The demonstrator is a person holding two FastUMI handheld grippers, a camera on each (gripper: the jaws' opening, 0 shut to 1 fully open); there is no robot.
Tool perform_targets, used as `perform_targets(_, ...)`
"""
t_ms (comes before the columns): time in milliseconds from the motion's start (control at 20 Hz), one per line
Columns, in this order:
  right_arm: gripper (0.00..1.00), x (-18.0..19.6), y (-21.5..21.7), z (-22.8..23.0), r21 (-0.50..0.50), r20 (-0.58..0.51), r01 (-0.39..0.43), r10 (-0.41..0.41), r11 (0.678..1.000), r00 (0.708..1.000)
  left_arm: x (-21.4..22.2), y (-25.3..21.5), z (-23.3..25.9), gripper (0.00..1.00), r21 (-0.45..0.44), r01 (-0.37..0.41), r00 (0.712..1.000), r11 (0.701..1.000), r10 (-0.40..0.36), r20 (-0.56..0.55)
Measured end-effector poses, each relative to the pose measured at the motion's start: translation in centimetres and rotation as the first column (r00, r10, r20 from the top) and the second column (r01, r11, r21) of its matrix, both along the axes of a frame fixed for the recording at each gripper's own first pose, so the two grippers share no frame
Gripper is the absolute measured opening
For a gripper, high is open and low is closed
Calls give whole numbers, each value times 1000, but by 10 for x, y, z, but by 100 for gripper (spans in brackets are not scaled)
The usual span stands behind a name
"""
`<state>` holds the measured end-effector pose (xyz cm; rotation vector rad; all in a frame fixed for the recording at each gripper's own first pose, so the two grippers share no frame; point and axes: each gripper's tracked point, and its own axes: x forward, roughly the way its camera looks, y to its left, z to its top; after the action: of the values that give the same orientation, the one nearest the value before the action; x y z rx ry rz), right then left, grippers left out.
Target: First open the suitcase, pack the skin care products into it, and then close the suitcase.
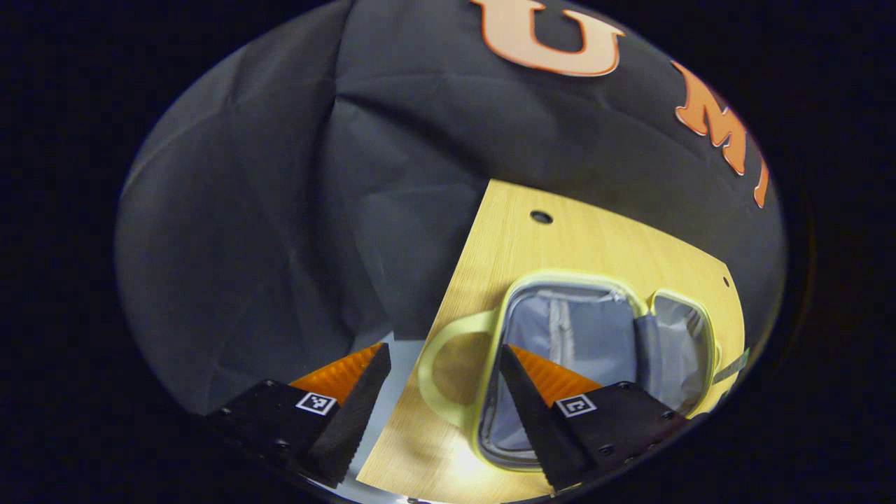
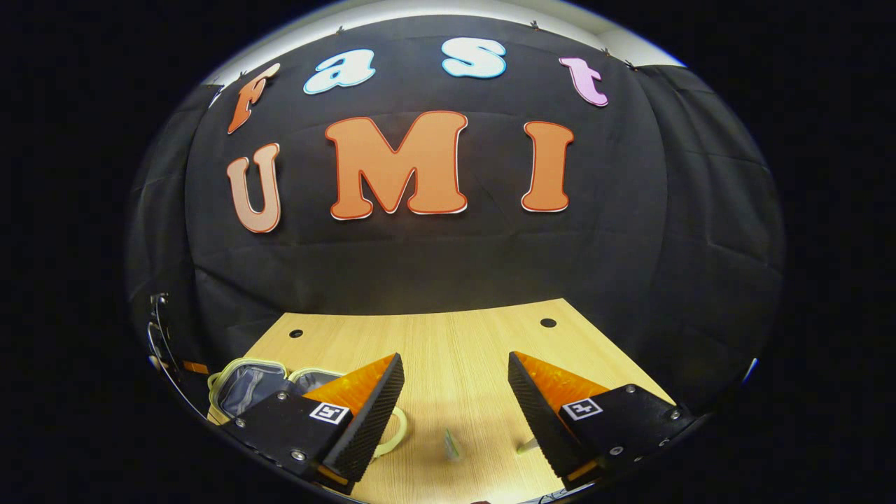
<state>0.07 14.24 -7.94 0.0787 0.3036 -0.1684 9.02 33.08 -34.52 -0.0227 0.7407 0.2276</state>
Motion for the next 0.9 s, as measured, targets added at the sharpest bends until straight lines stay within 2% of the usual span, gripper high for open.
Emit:
perform_targets(100,95,-1,-10,-1,-4,4,2,-2,1000,1000,5,-32,45,98,32,20,995,999,-23,97)
perform_targets(250,95,-3,-30,-3,-10,14,5,-5,1000,1000,8,-97,101,98,83,83,972,993,-99,214)
perform_targets(450,95,-5,-63,-9,-18,17,4,-4,1000,1000,-3,-191,150,98,141,144,936,980,-181,303)
perform_targets(750,95,-2,-119,-22,-24,3,-31,31,999,1000,-34,-364,158,97,124,238,886,963,-268,379)
perform_targets(850,95,-1,-135,-30,-26,-10,-47,47,999,999,-38,-425,157,96,138,284,832,949,-315,456)
perform_targets(900,95,0,-143,-35,-24,-19,-55,55,998,998,-40,-455,151,96,135,321,817,937,-346,461)
